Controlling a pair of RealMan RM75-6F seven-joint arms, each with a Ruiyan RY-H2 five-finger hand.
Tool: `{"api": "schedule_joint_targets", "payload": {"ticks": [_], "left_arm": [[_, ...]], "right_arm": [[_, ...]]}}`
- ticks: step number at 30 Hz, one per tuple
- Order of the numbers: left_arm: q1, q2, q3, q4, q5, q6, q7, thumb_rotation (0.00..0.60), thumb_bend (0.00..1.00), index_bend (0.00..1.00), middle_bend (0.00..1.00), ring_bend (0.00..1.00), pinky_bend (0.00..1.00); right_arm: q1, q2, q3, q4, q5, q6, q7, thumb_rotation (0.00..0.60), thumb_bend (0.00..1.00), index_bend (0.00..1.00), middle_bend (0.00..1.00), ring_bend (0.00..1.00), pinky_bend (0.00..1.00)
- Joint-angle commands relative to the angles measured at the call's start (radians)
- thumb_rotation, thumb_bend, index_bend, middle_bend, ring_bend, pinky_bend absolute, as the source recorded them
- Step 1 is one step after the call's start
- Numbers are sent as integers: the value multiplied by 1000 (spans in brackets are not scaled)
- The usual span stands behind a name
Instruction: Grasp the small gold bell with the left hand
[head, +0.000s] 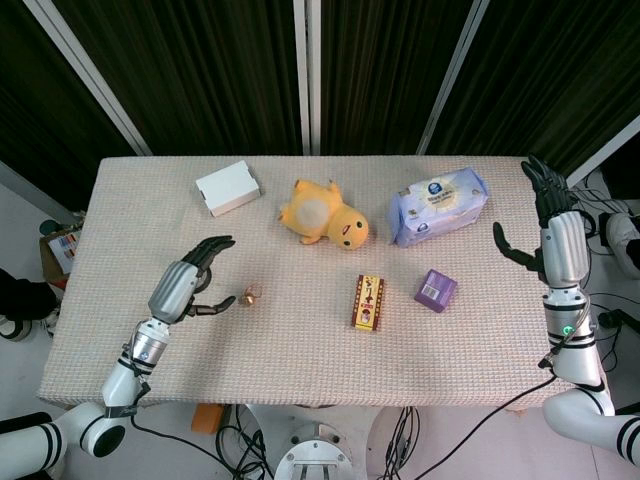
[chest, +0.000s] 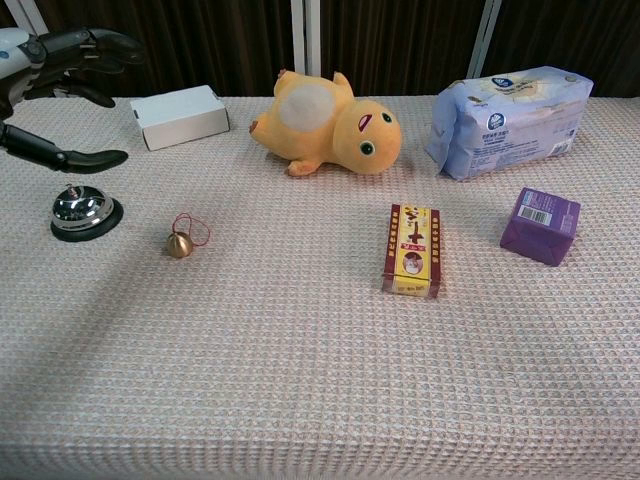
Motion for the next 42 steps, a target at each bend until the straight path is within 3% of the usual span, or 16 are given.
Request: {"api": "schedule_joint_targets", "payload": {"ticks": [1,17,20,22,25,27,31,32,35,42], "left_arm": [[0,1,1,0,-2,0,1,600,243,123,107,91,223],[-9,35,23,-55,10,-14,67,600,243,123,107,92,224],[-13,128,74,-128,-34,-115,246,600,240,123,106,92,224],[-17,203,105,-201,-106,-190,440,600,239,125,110,92,224],[-10,237,120,-280,-212,-214,638,600,238,143,138,97,232],[-6,228,120,-304,-252,-211,685,600,238,162,159,113,248],[-13,186,120,-301,-302,-227,723,598,231,196,193,134,264],[-14,171,119,-291,-308,-228,732,576,228,197,203,139,262],[-20,116,114,-258,-335,-237,737,457,222,222,229,155,250],[-46,25,69,-183,-388,-247,733,430,276,254,246,166,270]], "right_arm": [[0,0,0,0,2,1,4,600,297,0,0,0,0],[-5,7,-8,-15,-2,15,2,600,301,0,0,0,0],[-11,13,-19,-20,-14,20,-12,600,301,0,0,0,0],[-17,33,-37,-26,-25,11,-45,600,294,0,0,0,0],[-36,90,-73,-63,-34,-18,-164,600,264,0,0,0,0],[-59,124,-91,-98,-21,-21,-299,600,240,0,0,0,0],[-140,165,-126,-168,-3,70,-700,600,239,0,0,0,0],[-159,166,-134,-183,3,91,-742,600,239,0,0,0,0],[-214,176,-154,-214,24,137,-775,600,240,0,0,0,0],[-290,185,-174,-198,20,201,-679,600,239,0,0,0,0]]}}
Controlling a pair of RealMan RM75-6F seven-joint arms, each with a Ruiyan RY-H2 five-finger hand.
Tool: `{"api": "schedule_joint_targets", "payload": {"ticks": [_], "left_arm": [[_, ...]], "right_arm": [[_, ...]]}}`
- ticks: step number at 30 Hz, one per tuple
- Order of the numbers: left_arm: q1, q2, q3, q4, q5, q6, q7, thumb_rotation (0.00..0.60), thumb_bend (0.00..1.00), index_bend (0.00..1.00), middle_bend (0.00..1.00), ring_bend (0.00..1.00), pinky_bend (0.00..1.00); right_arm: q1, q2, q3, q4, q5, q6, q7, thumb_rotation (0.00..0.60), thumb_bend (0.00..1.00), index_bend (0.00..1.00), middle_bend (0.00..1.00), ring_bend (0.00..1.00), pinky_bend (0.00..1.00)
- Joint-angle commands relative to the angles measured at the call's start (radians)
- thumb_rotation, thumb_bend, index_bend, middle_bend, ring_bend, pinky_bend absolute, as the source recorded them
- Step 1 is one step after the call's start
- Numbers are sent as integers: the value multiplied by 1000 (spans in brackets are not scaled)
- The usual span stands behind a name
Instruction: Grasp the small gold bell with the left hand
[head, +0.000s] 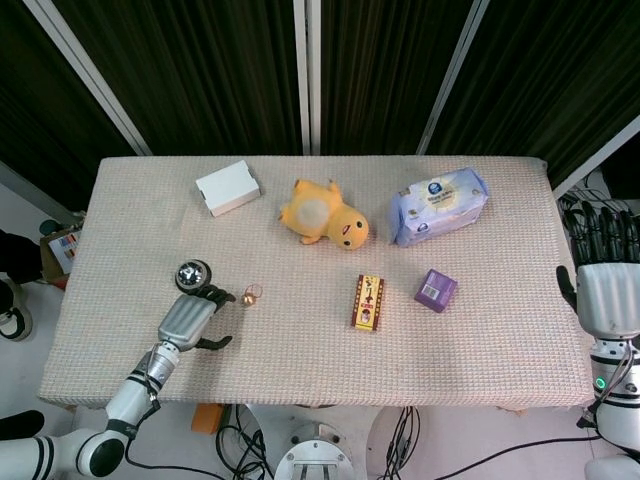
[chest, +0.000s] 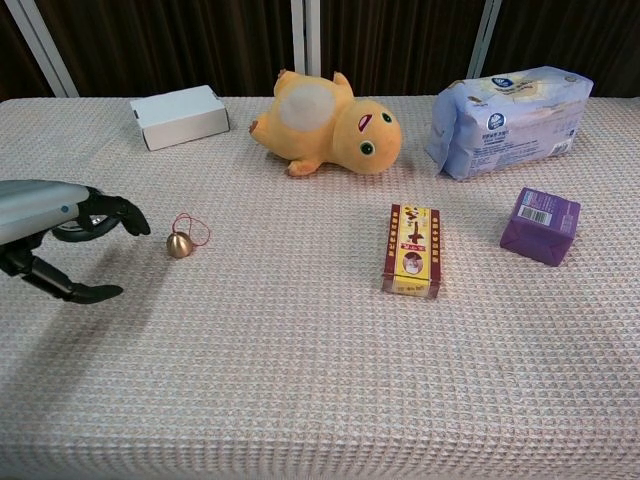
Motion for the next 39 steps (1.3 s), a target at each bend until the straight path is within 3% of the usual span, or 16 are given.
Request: {"api": "schedule_joint_targets", "payload": {"ticks": [1,10,18,22,39], "left_arm": [[-18,-32,-33,32,-29,-6,-9,431,289,261,253,169,275],[-52,-66,-73,89,-60,-27,-41,436,332,298,275,175,278],[-55,-91,-73,118,-39,-9,-68,565,346,383,311,203,297],[-59,-105,-75,133,-28,-11,-92,596,347,402,332,217,306],[-83,-152,-89,187,-56,-39,-116,600,353,428,344,220,307]], "right_arm": [[-87,27,-34,-18,3,76,107,600,239,0,0,0,0],[-114,15,-44,-5,-39,99,142,600,238,0,0,0,0],[-122,10,-33,1,-28,90,152,600,243,0,0,0,0],[-125,7,-29,6,-25,84,153,600,243,0,0,0,0],[-140,0,-20,29,-30,80,178,600,249,0,0,0,0]]}}
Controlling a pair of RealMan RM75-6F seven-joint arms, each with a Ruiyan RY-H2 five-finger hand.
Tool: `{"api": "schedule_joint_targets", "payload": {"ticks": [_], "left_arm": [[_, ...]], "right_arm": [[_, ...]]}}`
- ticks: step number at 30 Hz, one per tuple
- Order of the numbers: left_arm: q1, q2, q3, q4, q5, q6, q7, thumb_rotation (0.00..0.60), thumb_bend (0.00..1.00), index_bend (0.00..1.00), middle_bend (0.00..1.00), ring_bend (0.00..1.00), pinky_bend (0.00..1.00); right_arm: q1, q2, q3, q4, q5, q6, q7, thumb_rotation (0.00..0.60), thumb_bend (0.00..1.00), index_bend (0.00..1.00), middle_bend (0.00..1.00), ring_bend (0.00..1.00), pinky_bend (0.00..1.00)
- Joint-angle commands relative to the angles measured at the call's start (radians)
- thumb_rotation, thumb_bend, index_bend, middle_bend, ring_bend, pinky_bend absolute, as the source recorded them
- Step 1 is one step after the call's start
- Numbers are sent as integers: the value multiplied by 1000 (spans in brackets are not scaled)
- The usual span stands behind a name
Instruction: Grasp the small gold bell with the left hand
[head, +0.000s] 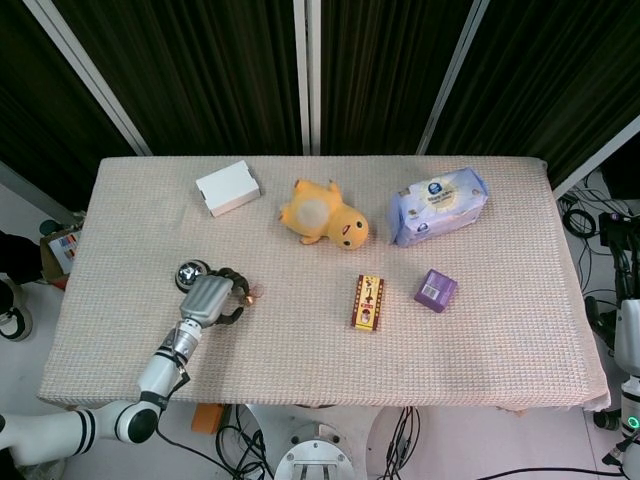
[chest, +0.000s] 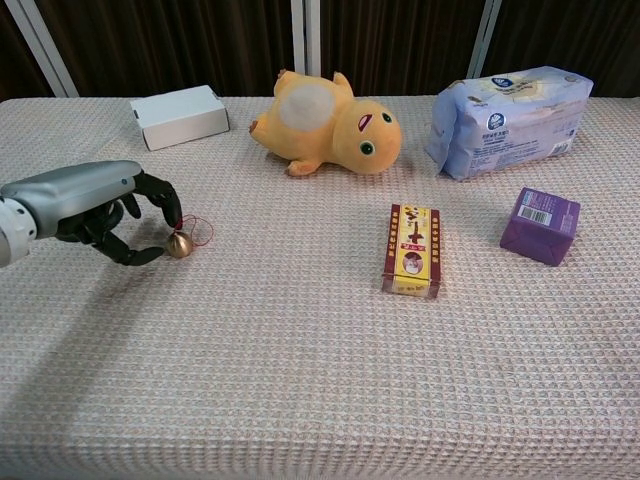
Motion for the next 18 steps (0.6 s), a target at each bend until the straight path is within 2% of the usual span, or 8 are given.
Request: {"api": "schedule_joint_targets", "payload": {"ticks": [1,18], "left_arm": [[-3,-3,-3,2,4,1,-5,600,356,434,346,221,307],[-13,-23,-10,27,-12,4,-8,600,411,486,375,237,333]], "right_arm": [[-1,-2,1,4,1,-3,2,600,251,0,0,0,0],[-8,-8,6,18,3,-14,14,600,263,0,0,0,0]]}}
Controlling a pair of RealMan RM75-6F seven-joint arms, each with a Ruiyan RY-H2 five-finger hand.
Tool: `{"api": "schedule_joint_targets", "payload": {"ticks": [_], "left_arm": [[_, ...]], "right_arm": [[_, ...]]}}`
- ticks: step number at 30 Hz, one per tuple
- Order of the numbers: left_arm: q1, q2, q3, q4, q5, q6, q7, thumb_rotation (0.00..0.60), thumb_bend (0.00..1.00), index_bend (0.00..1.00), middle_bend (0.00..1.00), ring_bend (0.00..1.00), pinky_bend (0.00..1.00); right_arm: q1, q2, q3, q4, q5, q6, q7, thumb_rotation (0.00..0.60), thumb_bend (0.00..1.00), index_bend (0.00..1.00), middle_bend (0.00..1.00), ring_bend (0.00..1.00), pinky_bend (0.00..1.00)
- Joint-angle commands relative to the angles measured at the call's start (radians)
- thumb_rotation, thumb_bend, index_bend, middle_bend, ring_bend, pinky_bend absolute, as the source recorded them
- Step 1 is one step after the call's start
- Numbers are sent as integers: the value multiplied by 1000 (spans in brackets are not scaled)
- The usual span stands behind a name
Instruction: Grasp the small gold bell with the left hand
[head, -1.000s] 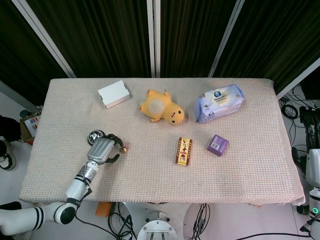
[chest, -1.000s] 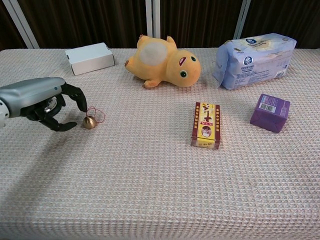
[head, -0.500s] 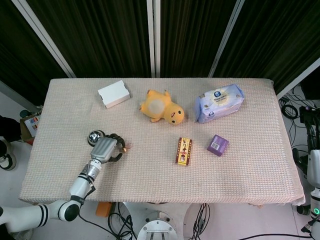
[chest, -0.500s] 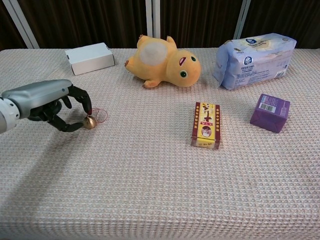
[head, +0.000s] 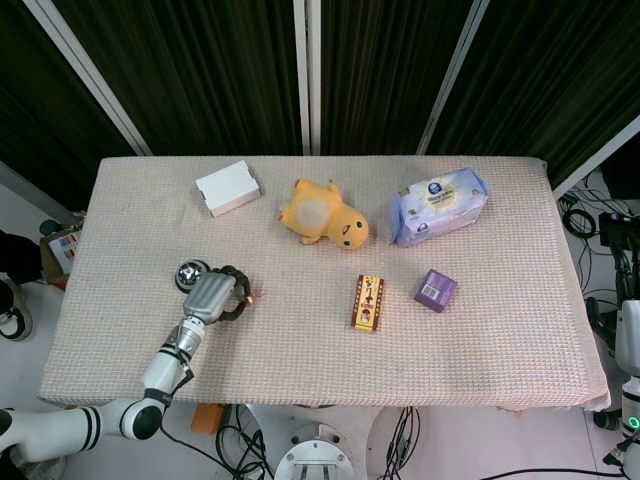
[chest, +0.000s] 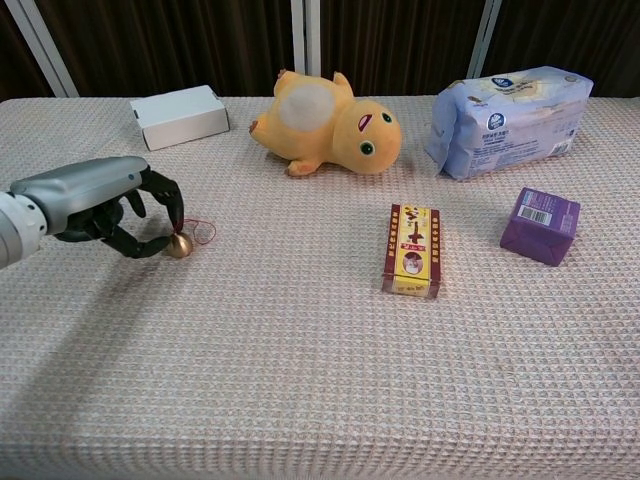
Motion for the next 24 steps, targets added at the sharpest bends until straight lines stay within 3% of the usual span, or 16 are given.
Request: {"api": "schedule_joint_targets", "payload": {"ticks": [1,24], "left_arm": [[-1,-2,-1,3,-5,0,1,600,413,490,376,237,333],[-11,-25,1,40,13,-2,-18,600,412,500,386,244,333]], "right_arm": [[0,-1,0,1,0,-2,1,600,264,0,0,0,0],[-4,-7,9,13,10,-14,9,600,284,0,0,0,0]]}}
